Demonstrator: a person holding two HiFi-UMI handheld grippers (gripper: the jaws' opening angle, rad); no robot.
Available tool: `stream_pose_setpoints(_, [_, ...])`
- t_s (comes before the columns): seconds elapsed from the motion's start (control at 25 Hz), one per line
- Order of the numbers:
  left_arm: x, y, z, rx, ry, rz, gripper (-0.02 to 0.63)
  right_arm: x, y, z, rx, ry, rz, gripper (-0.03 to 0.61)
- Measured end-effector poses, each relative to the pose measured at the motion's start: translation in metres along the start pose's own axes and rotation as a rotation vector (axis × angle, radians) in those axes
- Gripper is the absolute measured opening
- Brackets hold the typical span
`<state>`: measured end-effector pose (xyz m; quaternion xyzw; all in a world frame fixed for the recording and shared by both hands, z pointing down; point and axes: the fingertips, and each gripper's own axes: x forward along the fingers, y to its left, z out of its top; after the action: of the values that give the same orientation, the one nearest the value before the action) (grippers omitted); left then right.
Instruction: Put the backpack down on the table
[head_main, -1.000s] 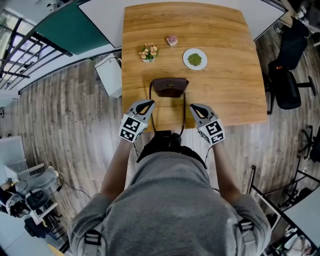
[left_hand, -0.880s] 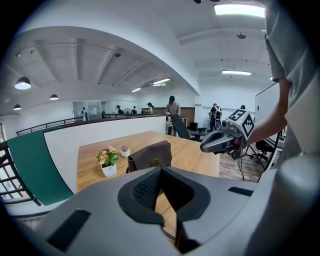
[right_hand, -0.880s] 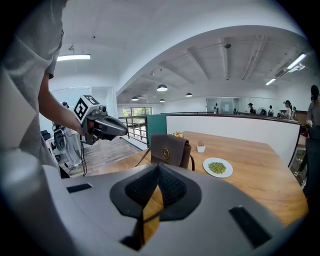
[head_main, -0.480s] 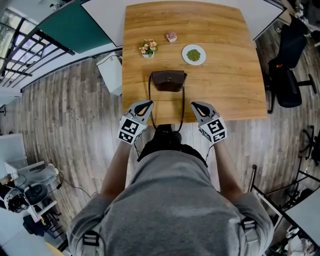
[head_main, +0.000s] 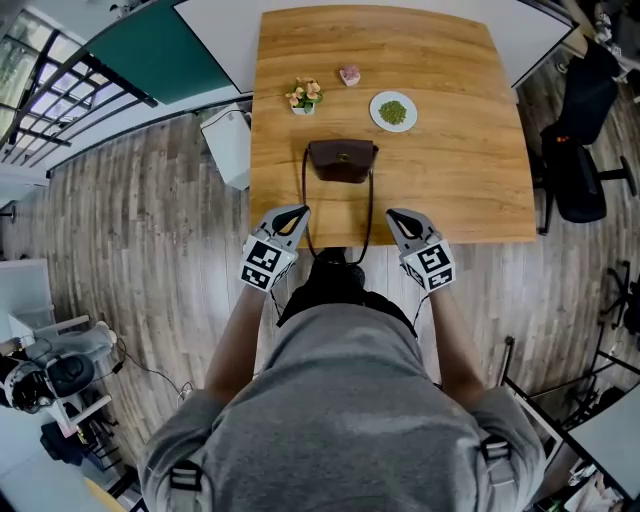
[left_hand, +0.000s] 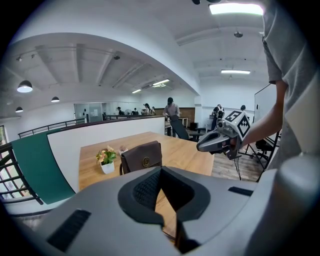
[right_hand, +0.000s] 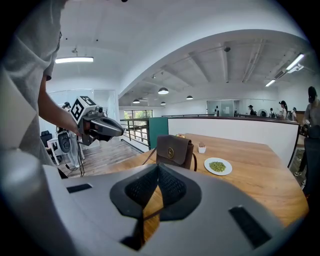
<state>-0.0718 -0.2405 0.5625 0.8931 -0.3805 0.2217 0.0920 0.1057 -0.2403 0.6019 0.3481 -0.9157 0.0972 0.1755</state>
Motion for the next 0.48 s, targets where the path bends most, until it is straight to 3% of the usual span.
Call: stream_pose_setpoints(0.48, [-0.0084, 0.0005, -0.0052, -0.054, -0.028, 0.05, 0.017, -0.0018, 0.0021, -0.011, 0.021, -0.006, -0.008, 0.005])
